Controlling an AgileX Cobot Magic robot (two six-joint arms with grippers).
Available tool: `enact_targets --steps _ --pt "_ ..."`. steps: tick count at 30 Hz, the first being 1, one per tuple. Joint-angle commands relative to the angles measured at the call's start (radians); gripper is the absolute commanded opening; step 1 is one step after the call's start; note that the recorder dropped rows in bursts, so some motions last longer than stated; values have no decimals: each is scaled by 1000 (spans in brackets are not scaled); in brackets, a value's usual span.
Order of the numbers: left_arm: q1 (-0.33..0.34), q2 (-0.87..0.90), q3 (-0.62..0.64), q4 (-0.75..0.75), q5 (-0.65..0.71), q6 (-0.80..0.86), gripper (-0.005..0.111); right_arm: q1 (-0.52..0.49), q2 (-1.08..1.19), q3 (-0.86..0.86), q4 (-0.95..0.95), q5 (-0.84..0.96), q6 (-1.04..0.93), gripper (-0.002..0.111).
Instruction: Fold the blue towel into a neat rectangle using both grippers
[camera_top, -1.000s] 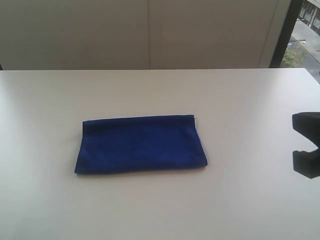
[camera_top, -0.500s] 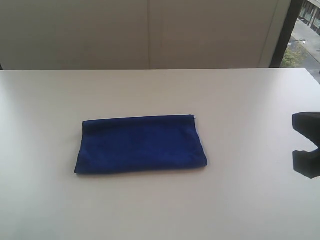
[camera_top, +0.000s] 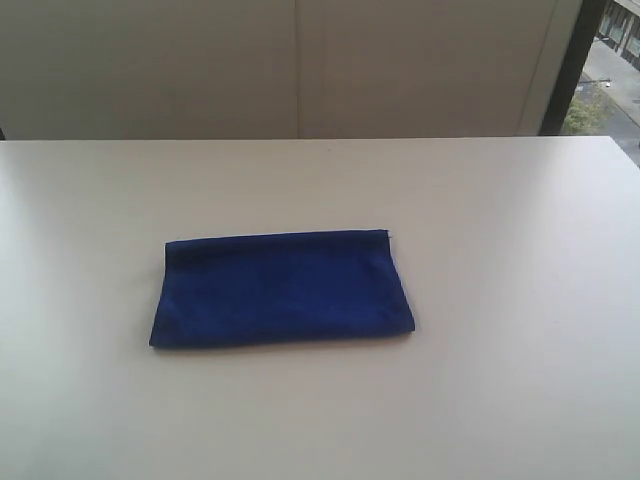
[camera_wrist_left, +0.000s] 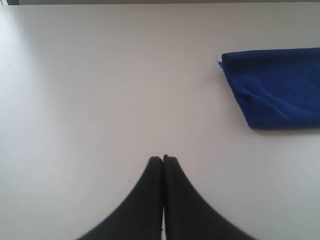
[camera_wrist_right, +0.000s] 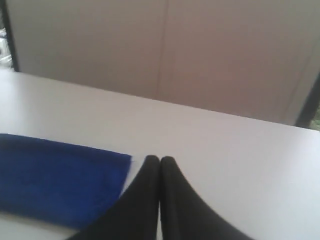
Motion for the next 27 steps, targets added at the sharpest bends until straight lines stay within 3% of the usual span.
enact_targets --steps 1,7,10,16,21,27 --pt "-2 -5 1 -1 -2 1 0 -170 -161 191 21 -49 4 0" --pt "-2 -5 1 -1 -2 1 0 -288 -298 437 23 -114 51 0" --pt "-2 -5 1 -1 -2 1 0 -293 -356 437 23 32 49 0" --pt "-2 -5 1 -1 -2 1 0 -293 -435 437 23 87 49 0" --pt "-2 -5 1 -1 2 1 0 -272 -435 437 23 92 32 0" --pt "-2 -5 1 -1 2 1 0 -156 -435 437 21 92 32 0"
